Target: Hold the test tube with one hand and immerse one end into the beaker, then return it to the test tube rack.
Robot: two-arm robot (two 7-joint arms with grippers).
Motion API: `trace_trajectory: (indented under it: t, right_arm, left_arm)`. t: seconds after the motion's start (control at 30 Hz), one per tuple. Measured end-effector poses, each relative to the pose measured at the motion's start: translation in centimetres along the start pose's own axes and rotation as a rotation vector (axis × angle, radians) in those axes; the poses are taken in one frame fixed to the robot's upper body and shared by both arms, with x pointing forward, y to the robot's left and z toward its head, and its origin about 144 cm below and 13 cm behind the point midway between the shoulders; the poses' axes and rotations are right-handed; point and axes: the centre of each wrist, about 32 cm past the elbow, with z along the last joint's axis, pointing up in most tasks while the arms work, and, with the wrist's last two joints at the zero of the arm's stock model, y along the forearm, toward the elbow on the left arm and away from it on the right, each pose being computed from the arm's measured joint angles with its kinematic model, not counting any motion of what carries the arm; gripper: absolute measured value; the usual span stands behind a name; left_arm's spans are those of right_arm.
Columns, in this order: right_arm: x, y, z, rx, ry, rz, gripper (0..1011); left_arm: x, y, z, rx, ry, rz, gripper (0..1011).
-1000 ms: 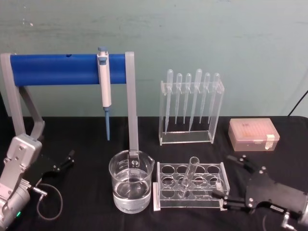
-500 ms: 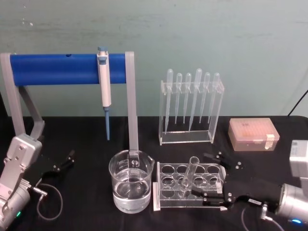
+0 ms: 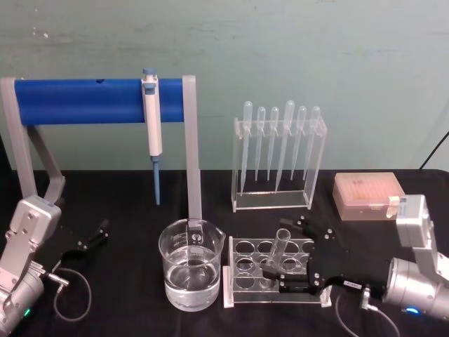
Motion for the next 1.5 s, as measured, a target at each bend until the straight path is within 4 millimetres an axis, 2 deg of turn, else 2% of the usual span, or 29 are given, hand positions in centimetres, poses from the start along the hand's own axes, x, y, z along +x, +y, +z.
trace_trajectory:
  t: [0.73,0.87,0.97,1.03,1.17,1.2,1.4,1.5]
  right_arm:
    - [0.69,0.67,0.25,-0.021,-0.014,0.011,989]
    - [0.68,0.65,0.24,-0.021,-0.014,0.011,915]
    - [0.68,0.65,0.24,-0.021,-0.014,0.011,837]
    - [0.68,0.63,0.24,-0.021,-0.014,0.011,743]
    - [0.68,0.62,0.25,-0.021,-0.014,0.011,668]
    - [0.67,0.62,0.25,-0.021,-0.014,0.011,609]
    - [0.66,0.62,0.25,-0.020,-0.014,0.011,448]
    - [0.65,0.62,0.24,-0.020,-0.013,0.012,302]
  left_arm:
    - [0.00,0.00,0.00,0.000,0.000,0.000,1000]
    - [0.00,0.00,0.00,0.000,0.000,0.000,1000]
    - [0.00,0.00,0.00,0.000,0.000,0.000,1000]
    - [0.00,0.00,0.00,0.000,0.000,0.000,1000]
    - [0.00,0.00,0.00,0.000,0.000,0.000,1000]
    - [0.00,0.00,0.00,0.000,0.000,0.000,1000]
    - [0.00,0.00,0.00,0.000,0.000,0.000,1000]
    - [0.00,0.00,0.00,0.000,0.000,0.000,1000]
